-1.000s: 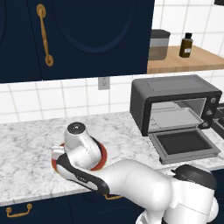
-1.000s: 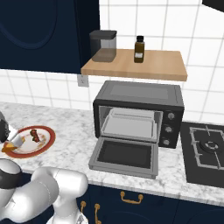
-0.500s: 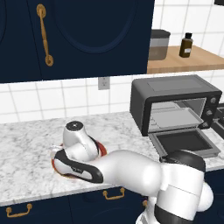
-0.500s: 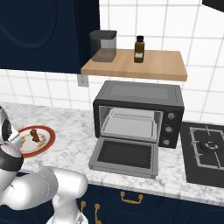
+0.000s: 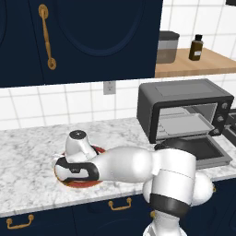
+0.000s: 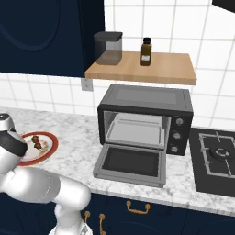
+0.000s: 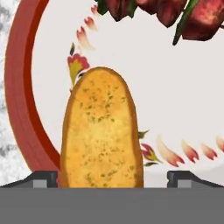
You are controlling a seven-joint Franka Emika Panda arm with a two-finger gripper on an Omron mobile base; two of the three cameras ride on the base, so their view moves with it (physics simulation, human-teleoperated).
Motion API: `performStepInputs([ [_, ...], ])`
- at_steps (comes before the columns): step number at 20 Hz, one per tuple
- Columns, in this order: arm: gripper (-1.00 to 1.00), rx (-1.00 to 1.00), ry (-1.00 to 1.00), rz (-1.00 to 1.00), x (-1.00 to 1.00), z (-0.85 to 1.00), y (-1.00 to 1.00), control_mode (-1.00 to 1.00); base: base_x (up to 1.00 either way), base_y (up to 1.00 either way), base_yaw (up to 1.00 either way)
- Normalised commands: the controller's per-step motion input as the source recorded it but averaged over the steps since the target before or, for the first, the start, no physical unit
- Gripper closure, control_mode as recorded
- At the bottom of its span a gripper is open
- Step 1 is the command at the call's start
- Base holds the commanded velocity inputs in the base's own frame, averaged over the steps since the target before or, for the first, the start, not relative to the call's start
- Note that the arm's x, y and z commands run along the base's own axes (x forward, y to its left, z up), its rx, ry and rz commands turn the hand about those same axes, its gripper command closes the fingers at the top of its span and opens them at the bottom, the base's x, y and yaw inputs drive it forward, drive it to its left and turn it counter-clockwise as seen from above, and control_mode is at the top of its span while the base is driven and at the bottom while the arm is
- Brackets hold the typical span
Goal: Pick up the kebab skewer and baguette bread, and place them inside the toaster oven. Close the toaster oven door and start by setting the timer.
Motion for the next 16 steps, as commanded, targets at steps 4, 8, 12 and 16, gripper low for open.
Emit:
performStepInputs([
  [4, -1.00, 0.00, 0.04, 0.00, 0.15, -0.23, 0.33, -1.00, 0.00, 0.00, 0.00],
  [8, -1.00, 0.00, 0.03, 0.00, 0.18, -0.10, 0.29, -1.00, 0.00, 0.00, 0.00],
  [12, 1.00, 0.00, 0.06, -0.02, 0.00, -0.19, 0.04, -1.00, 0.00, 0.00, 0.00],
  [16, 1.00, 0.00, 0.03, -0.02, -0.06, -0.09, -0.17, -1.00, 0.00, 0.00, 0.00],
])
